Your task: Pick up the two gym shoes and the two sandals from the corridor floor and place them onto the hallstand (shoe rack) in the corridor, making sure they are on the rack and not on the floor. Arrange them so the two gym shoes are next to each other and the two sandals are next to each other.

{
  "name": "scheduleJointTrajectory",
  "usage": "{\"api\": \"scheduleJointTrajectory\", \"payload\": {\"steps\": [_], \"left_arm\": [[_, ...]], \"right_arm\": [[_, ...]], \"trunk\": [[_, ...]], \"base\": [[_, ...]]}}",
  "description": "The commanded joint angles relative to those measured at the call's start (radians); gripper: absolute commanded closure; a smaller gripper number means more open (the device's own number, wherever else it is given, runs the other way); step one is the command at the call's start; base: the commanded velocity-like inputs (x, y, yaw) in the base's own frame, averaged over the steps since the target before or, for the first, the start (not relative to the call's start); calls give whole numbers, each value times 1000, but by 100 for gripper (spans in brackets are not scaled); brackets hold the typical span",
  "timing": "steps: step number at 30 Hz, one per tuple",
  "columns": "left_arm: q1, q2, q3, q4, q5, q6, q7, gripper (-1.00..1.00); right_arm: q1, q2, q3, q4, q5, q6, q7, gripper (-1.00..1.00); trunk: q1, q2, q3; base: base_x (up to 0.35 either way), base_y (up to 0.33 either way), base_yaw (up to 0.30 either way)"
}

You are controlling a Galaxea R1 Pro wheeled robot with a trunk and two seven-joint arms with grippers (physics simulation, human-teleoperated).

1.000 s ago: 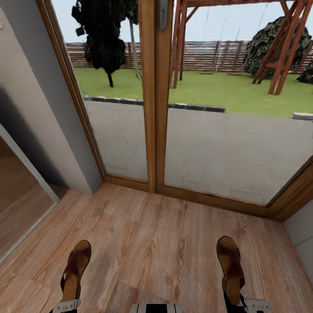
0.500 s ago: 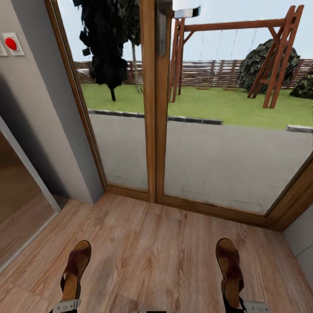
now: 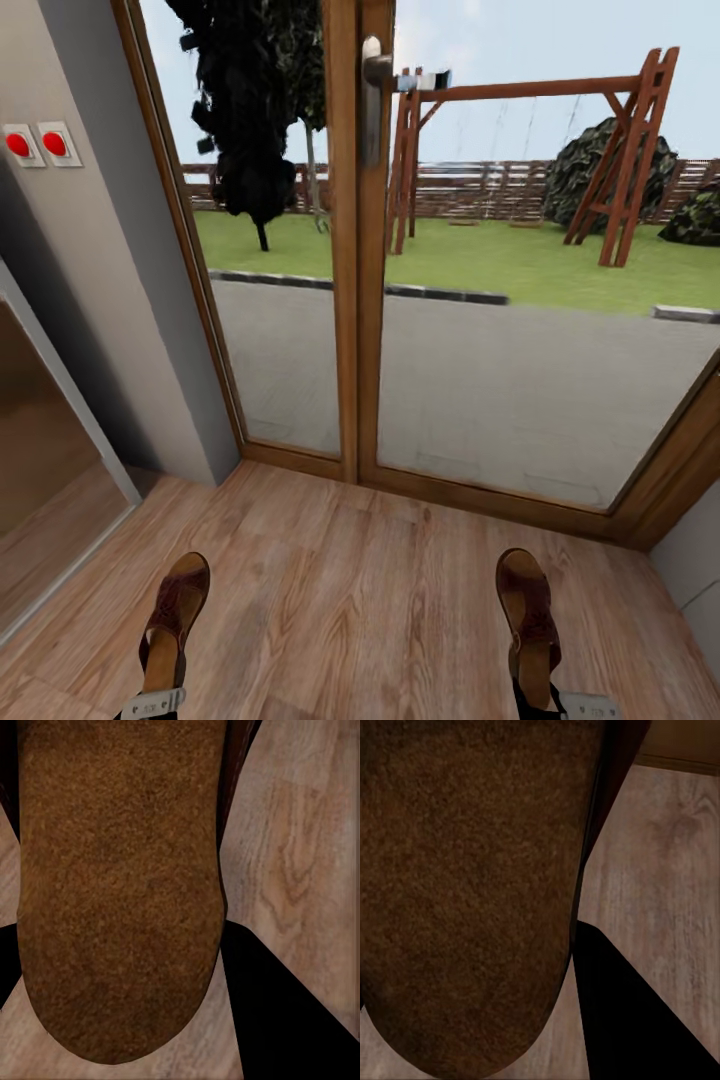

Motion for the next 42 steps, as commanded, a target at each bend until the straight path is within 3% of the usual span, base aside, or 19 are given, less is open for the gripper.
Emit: {"api": "scheduleJointTrajectory", "payload": {"steps": [1, 10, 20, 29, 42], "left_arm": [[-1, 0, 9, 1, -14, -4, -3, 100], [-1, 0, 9, 14, -14, -4, -3, 100], [-1, 0, 7, 18, -15, -8, -4, 100], [-1, 1, 9, 17, -7, -9, -4, 100], [-1, 0, 8, 18, -12, -6, -3, 100]], "right_arm": [[-1, 1, -8, 1, 6, -3, 6, 100], [-1, 1, -8, 1, 8, -3, 6, 100], [-1, 1, -7, 2, 9, -2, 7, 100], [-1, 2, -11, 1, 4, -1, 0, 100], [-1, 8, -8, 1, 6, -2, 0, 100]], "trunk": [[-4, 7, 4], [-39, 70, 46], [-39, 70, 62], [-39, 70, 66], [-39, 70, 66]], "base": [[0, 0, 0], [0, 0, 0], [-41, 0, 0], [-313, 0, 44], [-336, 0, 263]]}}
